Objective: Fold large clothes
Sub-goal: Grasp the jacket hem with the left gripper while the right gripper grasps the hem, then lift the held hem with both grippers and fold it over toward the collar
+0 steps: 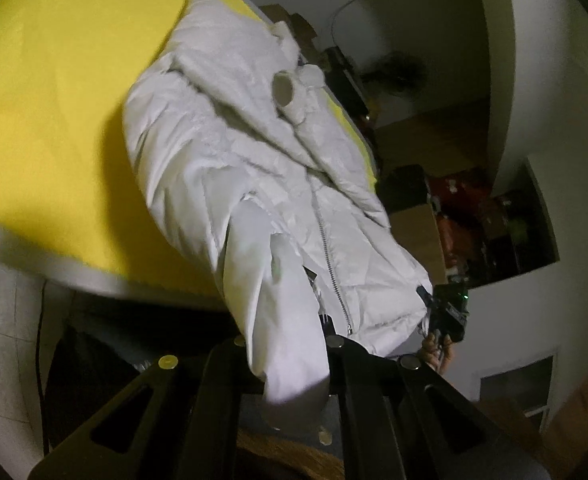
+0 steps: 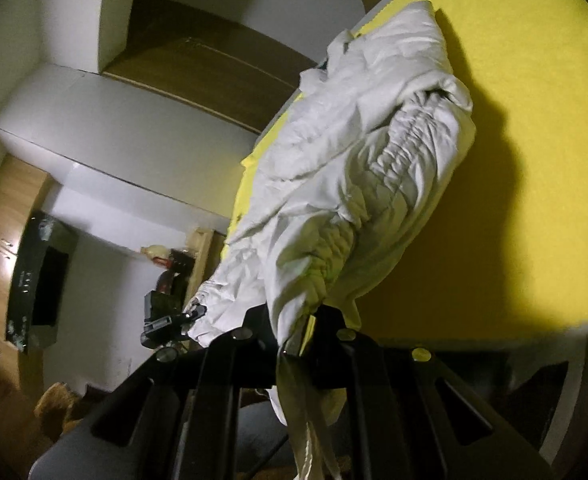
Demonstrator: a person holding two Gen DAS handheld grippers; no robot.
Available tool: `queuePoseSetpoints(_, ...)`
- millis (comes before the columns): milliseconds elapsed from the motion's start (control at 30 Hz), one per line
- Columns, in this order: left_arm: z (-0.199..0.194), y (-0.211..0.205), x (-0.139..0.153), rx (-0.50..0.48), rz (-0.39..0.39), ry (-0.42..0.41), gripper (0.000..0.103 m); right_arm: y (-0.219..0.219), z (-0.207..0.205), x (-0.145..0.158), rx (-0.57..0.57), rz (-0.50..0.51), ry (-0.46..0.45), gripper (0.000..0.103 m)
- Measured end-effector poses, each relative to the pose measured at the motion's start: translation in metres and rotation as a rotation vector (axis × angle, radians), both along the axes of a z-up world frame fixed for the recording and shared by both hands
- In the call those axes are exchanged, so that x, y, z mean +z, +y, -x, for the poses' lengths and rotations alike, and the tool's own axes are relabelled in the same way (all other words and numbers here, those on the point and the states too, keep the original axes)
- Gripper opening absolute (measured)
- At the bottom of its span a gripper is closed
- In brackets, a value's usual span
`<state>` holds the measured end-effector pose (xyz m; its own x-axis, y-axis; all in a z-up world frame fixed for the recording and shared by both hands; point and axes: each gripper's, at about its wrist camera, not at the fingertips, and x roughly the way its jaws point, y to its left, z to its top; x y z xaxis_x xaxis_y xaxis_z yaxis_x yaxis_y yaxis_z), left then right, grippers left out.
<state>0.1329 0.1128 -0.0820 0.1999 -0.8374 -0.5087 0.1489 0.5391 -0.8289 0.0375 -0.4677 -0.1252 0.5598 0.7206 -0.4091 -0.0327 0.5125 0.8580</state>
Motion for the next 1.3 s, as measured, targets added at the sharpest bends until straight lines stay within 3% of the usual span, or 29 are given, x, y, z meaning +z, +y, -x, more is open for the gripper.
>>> queuePoseSetpoints(167, -0.014, 0.011, 0.017, 0.018, 0.041, -0.045, 0.003, -0.028, 0.005, 0.003, -0.059, -0.036, -0.004, 0.011)
queuePoseSetpoints(467, -0.076, 0.010, 0.049, 0.045, 0.093, -0.098, 0.004, -0.040, -0.042, 0.030, -0.050, -0.103, -0.049, 0.011)
queuePoseSetpoints(600, -0.119, -0.003, 0.073, 0.051, 0.070, -0.142, 0.004, -0.046, -0.085, 0.057, -0.031, -0.099, -0.073, 0.011)
queuePoseSetpoints(800, -0.208, -0.023, 0.086, 0.103, 0.066, -0.140, 0.004, -0.061, -0.177, 0.069, -0.011, -0.100, -0.034, 0.011)
queuePoseSetpoints(1000, -0.313, -0.042, 0.063, 0.190, 0.070, -0.048, 0.004, -0.083, -0.275, 0.048, -0.044, -0.143, 0.069, 0.011)
queuePoseSetpoints(1300, -0.420, -0.077, 0.009, 0.254, -0.093, 0.052, 0.004, -0.104, -0.394, -0.004, -0.116, -0.128, 0.223, 0.011)
